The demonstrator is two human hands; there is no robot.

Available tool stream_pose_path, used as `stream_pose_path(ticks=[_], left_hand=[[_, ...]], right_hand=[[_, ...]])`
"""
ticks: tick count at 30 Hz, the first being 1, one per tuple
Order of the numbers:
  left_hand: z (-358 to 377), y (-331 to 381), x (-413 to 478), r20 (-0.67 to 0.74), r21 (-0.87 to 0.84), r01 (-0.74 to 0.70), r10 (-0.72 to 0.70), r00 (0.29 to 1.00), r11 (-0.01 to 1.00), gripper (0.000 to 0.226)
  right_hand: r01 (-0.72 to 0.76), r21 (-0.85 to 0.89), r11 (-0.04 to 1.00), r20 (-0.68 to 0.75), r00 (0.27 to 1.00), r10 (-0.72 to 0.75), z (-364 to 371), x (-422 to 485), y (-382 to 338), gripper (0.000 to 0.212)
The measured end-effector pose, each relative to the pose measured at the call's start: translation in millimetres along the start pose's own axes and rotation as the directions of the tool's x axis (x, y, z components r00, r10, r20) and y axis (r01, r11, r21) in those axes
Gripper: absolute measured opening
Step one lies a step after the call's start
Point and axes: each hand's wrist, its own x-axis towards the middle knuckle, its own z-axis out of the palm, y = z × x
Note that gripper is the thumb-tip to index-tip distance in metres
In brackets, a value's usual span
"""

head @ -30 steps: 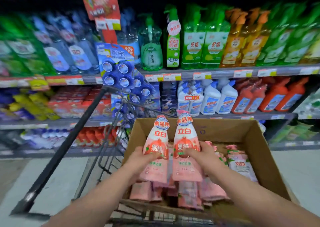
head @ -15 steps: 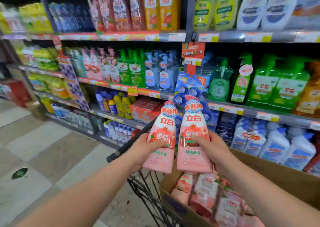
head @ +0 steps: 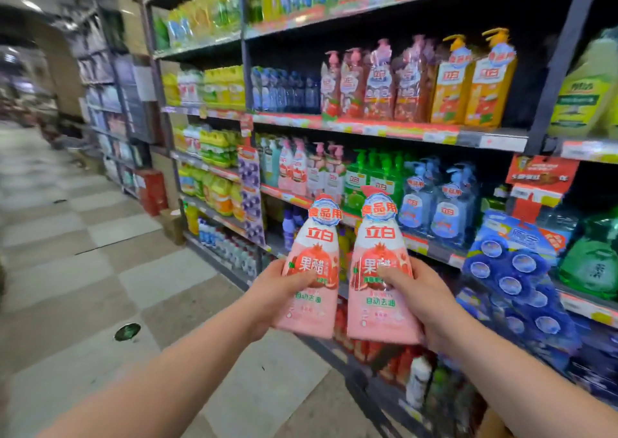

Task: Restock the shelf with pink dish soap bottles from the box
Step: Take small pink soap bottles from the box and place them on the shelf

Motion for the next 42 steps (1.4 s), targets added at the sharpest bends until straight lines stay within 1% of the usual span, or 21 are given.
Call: stream_pose_path(ticks=[2, 3, 5, 6, 8, 10, 11, 14, 17, 19, 21, 23, 26, 30, 33, 36, 39, 42], left_hand=[[-44, 13, 13, -0.040, 0.004, -0.031, 0.031, 0.999, 1.000, 0.035], [-66, 19, 20, -0.051, 0.002, -0.054, 0.054, 0.997, 0.999, 0.031], [-107, 30, 34, -0.053, -0.011, -0.096, 0.095, 0.994, 0.995, 0.016], [-125, 35, 40, -0.061, -0.015, -0.103, 0.102, 0.993, 0.995, 0.013], [-157, 42, 53, -0.082, -0.034, -0.109, 0.106, 0.991, 0.993, 0.016], [-184, 46, 65, -0.077, -0.055, -0.126, 0.122, 0.990, 0.991, 0.010], [-194, 46, 72, -0.077, -0.067, -0.130, 0.124, 0.989, 0.989, 0.010], [-221, 43, 91, -0.105, -0.083, -0.134, 0.125, 0.987, 0.987, 0.021], [-243, 39, 109, -0.130, -0.089, -0.128, 0.116, 0.985, 0.988, 0.029], [-257, 38, 123, -0.159, -0.110, -0.121, 0.103, 0.982, 0.986, 0.031], [-269, 41, 139, -0.172, -0.117, -0.121, 0.100, 0.980, 0.986, 0.024], [-281, 47, 159, -0.187, -0.102, -0.126, 0.105, 0.977, 0.987, 0.014], [-297, 61, 194, -0.212, -0.093, -0.146, 0.124, 0.969, 0.985, 0.013], [-309, 84, 256, -0.249, -0.095, -0.163, 0.135, 0.959, 0.982, 0.023], [-312, 106, 307, -0.231, -0.103, -0.178, 0.150, 0.961, 0.979, 0.021], [-312, 122, 355, -0.213, -0.117, -0.206, 0.178, 0.961, 0.972, 0.027], [-310, 130, 396, -0.218, -0.125, -0.216, 0.185, 0.958, 0.968, 0.032], [-311, 137, 430, -0.203, -0.135, -0.217, 0.187, 0.961, 0.967, 0.026]], right_hand=[[0.017, 0.015, 1.000, 0.034, 0.999, -0.017, 45, 23, -5, 0.013], [0.033, 0.025, 0.999, 0.051, 0.998, -0.035, 67, 34, -6, 0.011], [0.056, 0.051, 0.997, 0.080, 0.995, -0.060, 108, 54, -7, 0.008], [0.058, 0.059, 0.997, 0.087, 0.994, -0.063, 127, 62, -8, 0.009], [0.053, 0.055, 0.997, 0.091, 0.994, -0.058, 161, 77, -8, 0.017], [0.046, 0.045, 0.998, 0.090, 0.995, -0.050, 190, 90, -9, 0.026], [0.042, 0.038, 0.998, 0.093, 0.995, -0.045, 203, 97, -10, 0.028], [0.052, 0.031, 0.998, 0.103, 0.993, -0.055, 231, 116, -12, 0.025], [0.048, 0.057, 0.997, 0.109, 0.993, -0.054, 250, 140, -12, 0.029], [0.029, 0.073, 0.997, 0.134, 0.990, -0.039, 262, 160, -12, 0.024], [0.031, 0.054, 0.998, 0.152, 0.988, -0.039, 275, 182, -13, 0.017], [0.045, 0.054, 0.998, 0.178, 0.983, -0.054, 288, 207, -14, 0.016], [0.061, 0.072, 0.996, 0.214, 0.974, -0.075, 304, 251, -16, 0.022], [0.066, 0.103, 0.992, 0.250, 0.964, -0.090, 317, 317, -24, 0.022], [0.076, 0.117, 0.990, 0.279, 0.954, -0.106, 318, 370, -37, 0.026], [0.126, 0.100, 0.987, 0.258, 0.955, -0.148, 317, 420, -47, 0.021], [0.136, 0.107, 0.985, 0.239, 0.958, -0.159, 316, 459, -49, 0.022], [0.132, 0.107, 0.985, 0.224, 0.963, -0.154, 317, 489, -50, 0.022]])
